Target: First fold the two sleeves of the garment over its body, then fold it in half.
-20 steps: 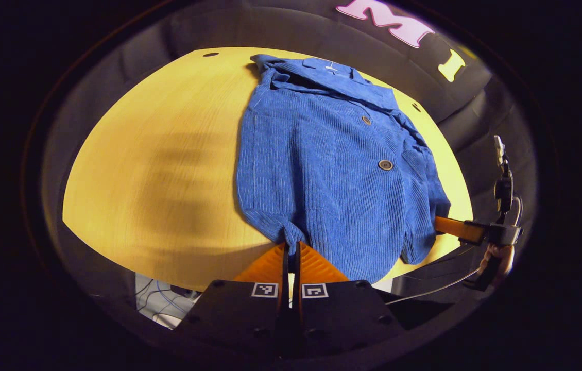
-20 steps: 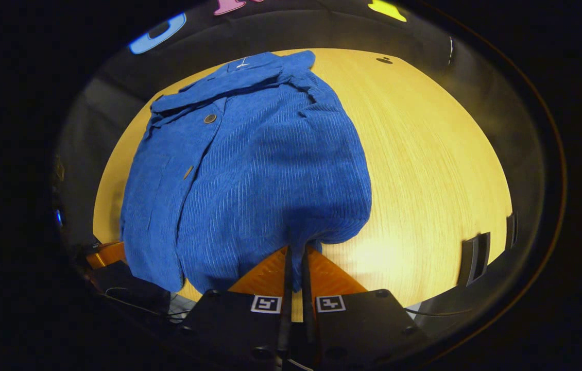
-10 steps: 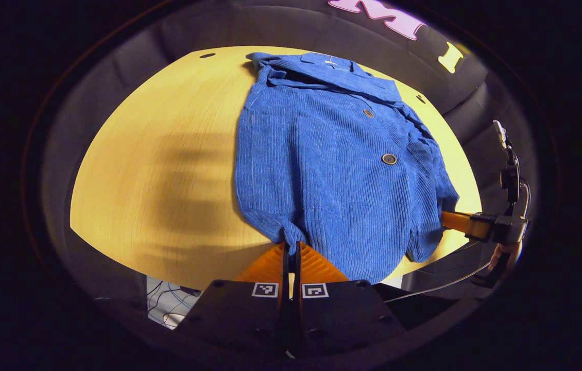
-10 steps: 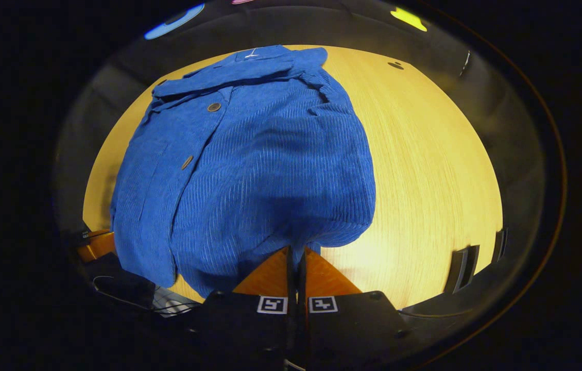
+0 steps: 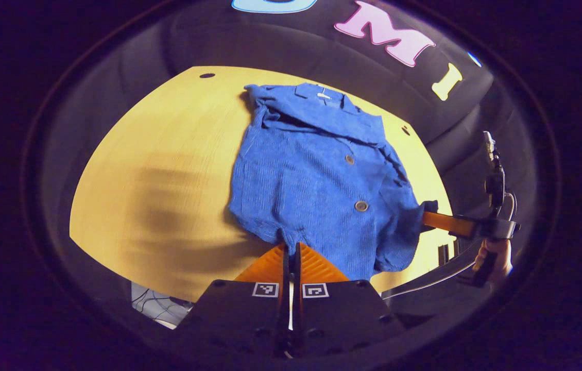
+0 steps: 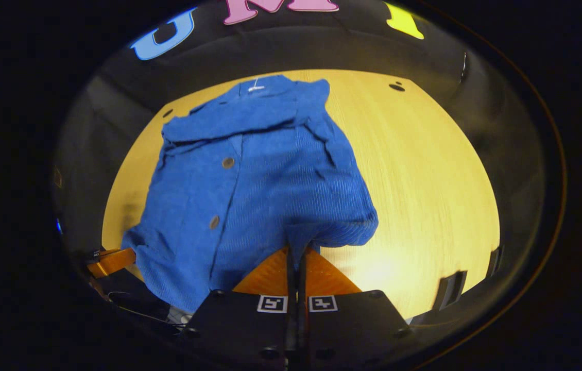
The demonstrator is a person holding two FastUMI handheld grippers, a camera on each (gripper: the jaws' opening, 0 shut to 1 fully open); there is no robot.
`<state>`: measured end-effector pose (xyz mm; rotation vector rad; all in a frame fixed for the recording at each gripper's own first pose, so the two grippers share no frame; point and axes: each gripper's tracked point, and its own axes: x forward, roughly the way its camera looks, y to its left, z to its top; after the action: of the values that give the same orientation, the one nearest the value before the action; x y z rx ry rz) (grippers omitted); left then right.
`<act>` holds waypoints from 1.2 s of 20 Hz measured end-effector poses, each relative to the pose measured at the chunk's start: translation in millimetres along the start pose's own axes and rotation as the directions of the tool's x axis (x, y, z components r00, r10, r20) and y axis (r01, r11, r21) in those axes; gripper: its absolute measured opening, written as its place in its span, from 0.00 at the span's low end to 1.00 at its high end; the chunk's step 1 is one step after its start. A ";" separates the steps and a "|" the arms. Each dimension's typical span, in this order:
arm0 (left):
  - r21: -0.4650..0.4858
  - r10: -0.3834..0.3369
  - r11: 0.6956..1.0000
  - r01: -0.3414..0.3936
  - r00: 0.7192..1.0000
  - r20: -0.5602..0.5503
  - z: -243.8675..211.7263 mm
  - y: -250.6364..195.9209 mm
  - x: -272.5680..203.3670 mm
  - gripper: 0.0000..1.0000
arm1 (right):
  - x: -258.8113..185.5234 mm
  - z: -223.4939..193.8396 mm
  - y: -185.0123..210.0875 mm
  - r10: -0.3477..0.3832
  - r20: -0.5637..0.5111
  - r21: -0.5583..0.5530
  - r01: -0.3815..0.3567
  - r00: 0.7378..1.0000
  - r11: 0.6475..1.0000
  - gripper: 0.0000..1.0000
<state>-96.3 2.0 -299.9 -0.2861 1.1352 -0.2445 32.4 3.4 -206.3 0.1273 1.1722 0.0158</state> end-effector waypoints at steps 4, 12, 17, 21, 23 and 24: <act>0.039 -0.029 0.999 0.025 0.993 0.113 83.4 -4.9 -11.0 0.01 | -9.7 80.6 18.2 0.045 0.120 -0.023 -0.043 0.992 0.999 0.01; 0.131 -0.032 0.991 -0.009 0.951 0.307 256.1 2.7 10.4 0.00 | 13.5 241.6 29.8 0.061 0.322 -0.028 -0.054 0.945 0.998 0.01; 0.181 -0.010 0.981 -0.067 0.918 0.397 359.0 36.9 79.8 0.00 | 81.6 339.1 17.9 0.013 0.423 -0.001 -0.014 0.906 1.000 0.01; 0.251 -0.012 0.963 -0.098 0.915 0.404 399.6 54.4 146.9 0.00 | 152.7 360.8 8.8 -0.030 0.435 0.031 0.018 0.900 0.999 0.04; 0.229 0.047 0.963 -0.139 0.929 0.366 395.5 66.8 177.1 0.40 | 170.6 356.9 6.2 -0.051 0.420 0.028 0.043 0.906 0.999 0.46; 0.214 0.088 0.961 -0.176 0.925 0.369 393.8 75.0 183.0 0.67 | 170.9 359.6 2.3 -0.066 0.443 0.004 0.071 0.894 0.997 0.80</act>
<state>340.8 50.3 -327.3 -0.0302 0.7501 -0.1991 429.7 -13.8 -225.7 0.0722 0.7174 -0.0658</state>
